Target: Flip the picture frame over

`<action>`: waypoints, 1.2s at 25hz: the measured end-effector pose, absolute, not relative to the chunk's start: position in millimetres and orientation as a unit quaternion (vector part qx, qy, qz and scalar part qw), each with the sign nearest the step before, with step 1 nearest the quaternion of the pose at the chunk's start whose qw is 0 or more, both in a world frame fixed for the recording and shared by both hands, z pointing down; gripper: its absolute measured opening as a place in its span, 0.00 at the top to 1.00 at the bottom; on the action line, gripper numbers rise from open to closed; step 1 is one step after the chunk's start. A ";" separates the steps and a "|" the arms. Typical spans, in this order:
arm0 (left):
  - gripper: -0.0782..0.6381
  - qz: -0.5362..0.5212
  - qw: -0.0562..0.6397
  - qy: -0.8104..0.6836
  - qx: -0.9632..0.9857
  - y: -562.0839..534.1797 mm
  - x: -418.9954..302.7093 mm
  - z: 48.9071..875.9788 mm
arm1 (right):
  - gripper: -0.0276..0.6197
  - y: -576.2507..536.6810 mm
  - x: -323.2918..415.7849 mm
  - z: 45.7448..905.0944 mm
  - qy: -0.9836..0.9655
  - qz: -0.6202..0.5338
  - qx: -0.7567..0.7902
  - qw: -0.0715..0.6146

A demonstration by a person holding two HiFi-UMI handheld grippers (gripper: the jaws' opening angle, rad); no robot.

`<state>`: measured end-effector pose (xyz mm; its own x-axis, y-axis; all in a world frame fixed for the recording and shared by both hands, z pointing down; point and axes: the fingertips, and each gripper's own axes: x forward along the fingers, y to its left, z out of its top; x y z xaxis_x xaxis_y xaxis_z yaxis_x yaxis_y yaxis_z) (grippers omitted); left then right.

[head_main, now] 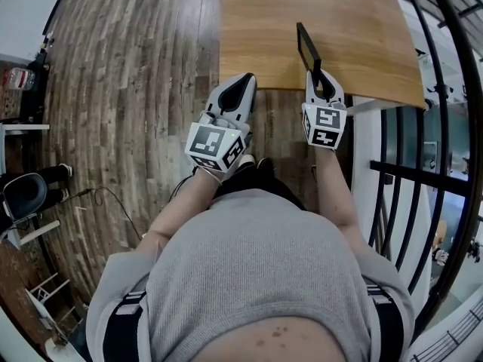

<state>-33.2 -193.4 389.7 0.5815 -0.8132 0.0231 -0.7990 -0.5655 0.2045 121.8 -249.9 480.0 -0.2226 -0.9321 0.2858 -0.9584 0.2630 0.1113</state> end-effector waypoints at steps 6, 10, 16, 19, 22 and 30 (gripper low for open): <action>0.88 -0.036 0.104 -0.463 0.880 -196.2 -38.7 393.9 | 0.82 -246.1 101.1 492.8 -0.779 -0.122 0.531 0.311; 0.88 -0.035 0.105 -0.466 0.878 -197.2 -42.4 393.1 | 0.82 -239.3 86.0 502.8 -0.759 -0.243 0.453 0.399; 0.88 -0.035 0.103 -0.454 0.884 -192.3 -35.6 393.3 | 0.82 -226.8 73.2 539.4 -0.704 -0.376 0.338 0.499; 0.88 -0.030 0.106 -0.456 0.883 -191.0 -36.9 396.9 | 0.82 -219.4 74.1 567.5 -0.690 -0.366 0.293 0.552; 0.88 -0.027 0.112 -0.460 0.880 -189.1 -39.3 400.7 | 0.82 -213.9 73.6 585.4 -0.690 -0.337 0.278 0.578; 0.88 -0.031 0.112 -0.466 0.877 -188.6 -42.5 401.8 | 0.82 -215.5 66.4 603.3 -0.671 -0.302 0.258 0.626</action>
